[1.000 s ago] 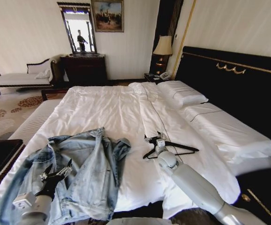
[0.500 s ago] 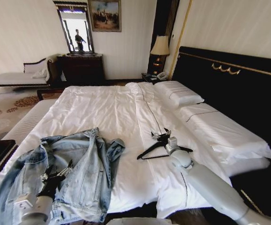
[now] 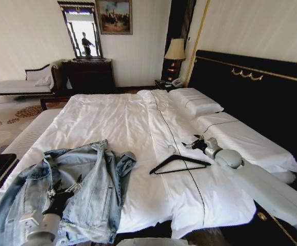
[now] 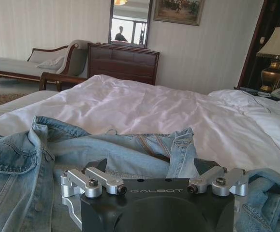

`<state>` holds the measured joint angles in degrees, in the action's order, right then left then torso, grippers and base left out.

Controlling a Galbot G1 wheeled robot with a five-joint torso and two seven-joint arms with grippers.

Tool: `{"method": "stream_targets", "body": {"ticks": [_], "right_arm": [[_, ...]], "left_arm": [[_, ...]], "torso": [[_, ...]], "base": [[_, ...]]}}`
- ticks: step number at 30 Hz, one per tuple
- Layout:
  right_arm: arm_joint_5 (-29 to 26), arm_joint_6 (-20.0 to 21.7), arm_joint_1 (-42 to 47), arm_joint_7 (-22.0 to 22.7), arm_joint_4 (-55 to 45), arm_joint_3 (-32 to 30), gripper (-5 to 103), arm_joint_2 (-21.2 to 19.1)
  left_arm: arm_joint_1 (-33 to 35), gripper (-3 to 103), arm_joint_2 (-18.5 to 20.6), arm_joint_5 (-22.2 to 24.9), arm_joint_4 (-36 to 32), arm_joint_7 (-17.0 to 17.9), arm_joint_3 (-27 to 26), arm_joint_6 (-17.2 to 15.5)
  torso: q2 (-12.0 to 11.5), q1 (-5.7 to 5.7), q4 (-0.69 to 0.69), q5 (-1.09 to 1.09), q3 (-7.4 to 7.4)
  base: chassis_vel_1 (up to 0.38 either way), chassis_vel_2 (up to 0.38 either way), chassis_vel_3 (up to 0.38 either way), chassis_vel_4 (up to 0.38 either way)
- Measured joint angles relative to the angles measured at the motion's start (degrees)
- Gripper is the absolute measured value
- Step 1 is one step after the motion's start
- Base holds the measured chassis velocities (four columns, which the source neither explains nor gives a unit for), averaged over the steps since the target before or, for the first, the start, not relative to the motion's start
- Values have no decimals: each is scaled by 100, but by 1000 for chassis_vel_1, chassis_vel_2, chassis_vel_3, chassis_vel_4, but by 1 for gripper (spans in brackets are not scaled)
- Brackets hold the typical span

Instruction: Pick up the clothes from the bed and hang them on the clothes hanger.

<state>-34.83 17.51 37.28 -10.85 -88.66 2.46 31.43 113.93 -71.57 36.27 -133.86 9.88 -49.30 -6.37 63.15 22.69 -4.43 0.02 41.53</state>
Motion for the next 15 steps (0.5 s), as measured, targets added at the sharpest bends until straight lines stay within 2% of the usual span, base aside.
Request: {"method": "stream_targets", "body": {"ticks": [3, 7, 12, 15], "right_arm": [[-62, 357, -314, -610, -33, 348, 100, -213], [57, 599, -535, -927, 6, 598, 100, -293], [-493, 1164, -661, -1148, 5, 714, 100, -332], [-260, 1230, -768, -1366, 118, 904, 100, -325]], "left_arm": [[-1, 100, -24, -10, -3, 0, -4, 9], [-2, 100, -56, -10, 8, 0, -26, 25], [36, 100, -105, 46, 31, -14, -38, 67], [55, 100, -121, 187, 31, -15, -50, 61]], "torso": [[0, 1, -3, -1, 0], [0, 0, -3, -3, 0], [0, 0, -1, -2, 0], [0, 0, -4, -1, 0]], "base": [[0, 0, 0, 0], [0, 0, 0, 0], [0, 0, 0, 0], [0, 0, 0, 0]]}}
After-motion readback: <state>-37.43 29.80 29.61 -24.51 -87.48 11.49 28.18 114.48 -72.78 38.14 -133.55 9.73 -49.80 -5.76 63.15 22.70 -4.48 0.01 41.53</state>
